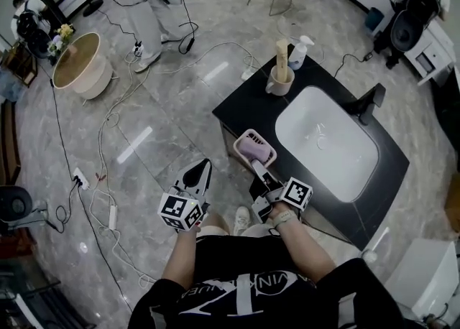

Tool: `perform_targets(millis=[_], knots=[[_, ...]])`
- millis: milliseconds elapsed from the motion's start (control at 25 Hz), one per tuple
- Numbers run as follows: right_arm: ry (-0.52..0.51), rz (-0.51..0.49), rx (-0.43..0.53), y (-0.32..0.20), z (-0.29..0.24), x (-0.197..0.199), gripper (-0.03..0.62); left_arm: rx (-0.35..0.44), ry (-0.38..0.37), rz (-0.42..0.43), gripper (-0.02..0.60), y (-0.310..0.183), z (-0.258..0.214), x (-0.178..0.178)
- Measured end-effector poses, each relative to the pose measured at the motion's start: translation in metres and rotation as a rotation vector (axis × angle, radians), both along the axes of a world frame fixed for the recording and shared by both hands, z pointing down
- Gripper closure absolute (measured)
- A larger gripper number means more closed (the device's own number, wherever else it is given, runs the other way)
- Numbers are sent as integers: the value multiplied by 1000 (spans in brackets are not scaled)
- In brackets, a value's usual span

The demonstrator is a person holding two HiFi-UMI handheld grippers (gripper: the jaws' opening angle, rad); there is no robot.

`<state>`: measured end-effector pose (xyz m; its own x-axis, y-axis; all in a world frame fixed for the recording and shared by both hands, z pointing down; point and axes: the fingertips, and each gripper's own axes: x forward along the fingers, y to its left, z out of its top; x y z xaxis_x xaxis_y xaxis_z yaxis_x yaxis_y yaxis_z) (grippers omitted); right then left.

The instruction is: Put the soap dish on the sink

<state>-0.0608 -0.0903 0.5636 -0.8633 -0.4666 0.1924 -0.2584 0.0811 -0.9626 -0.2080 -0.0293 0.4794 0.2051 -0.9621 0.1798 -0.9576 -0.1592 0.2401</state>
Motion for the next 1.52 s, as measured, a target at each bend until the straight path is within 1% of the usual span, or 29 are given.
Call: perform_targets(millis=[120, 240, 400, 480, 600, 720, 920, 1080, 1320, 1520], knots=[[4, 51, -26, -7, 5, -2, 510, -15, 1, 72, 568, -19, 8, 10], [8, 109, -49, -14, 8, -6, 510, -41, 11, 164, 568, -38, 19, 19], [-9, 196, -49, -24, 12, -13, 510, -71, 6, 288, 568, -57, 28, 27], [-30, 240, -57, -30, 14, -19, 510, -75, 4, 336, 568, -68, 31, 29], [-29, 278, -54, -34, 17, -25, 510, -84, 11, 400, 568, -76, 36, 34], [-35, 321, -76, -37, 19, -29, 510, -92, 23, 455, 568, -82, 40, 38], [-42, 373, -83, -46, 20, -30, 510, -98, 45, 538, 568, -88, 44, 46], [-51, 378, -69, -55, 21, -37, 510, -104, 57, 580, 568, -96, 49, 51], [-102, 410, -116, -59, 21, -44, 510, -117, 60, 649, 568, -97, 60, 65], [-100, 430, -132, -57, 24, -44, 510, -130, 63, 701, 568, -92, 67, 74]])
